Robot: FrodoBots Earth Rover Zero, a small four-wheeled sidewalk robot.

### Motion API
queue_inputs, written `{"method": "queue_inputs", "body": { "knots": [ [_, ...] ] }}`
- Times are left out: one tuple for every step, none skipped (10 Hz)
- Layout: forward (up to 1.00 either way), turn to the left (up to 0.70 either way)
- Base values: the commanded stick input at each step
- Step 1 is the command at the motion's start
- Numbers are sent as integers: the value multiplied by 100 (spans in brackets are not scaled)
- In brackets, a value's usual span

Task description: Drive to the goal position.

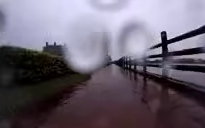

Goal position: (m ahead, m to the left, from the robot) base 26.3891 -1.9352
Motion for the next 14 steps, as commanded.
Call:
{"method": "queue_inputs", "body": {
  "knots": [
    [100, -5],
    [100, -12],
    [100, -29],
    [100, -9],
    [100, 0],
    [100, 0],
    [100, 0],
    [100, 0],
    [100, 0],
    [100, 0],
    [100, 0],
    [100, 0],
    [100, 0],
    [100, 0]
  ]
}}
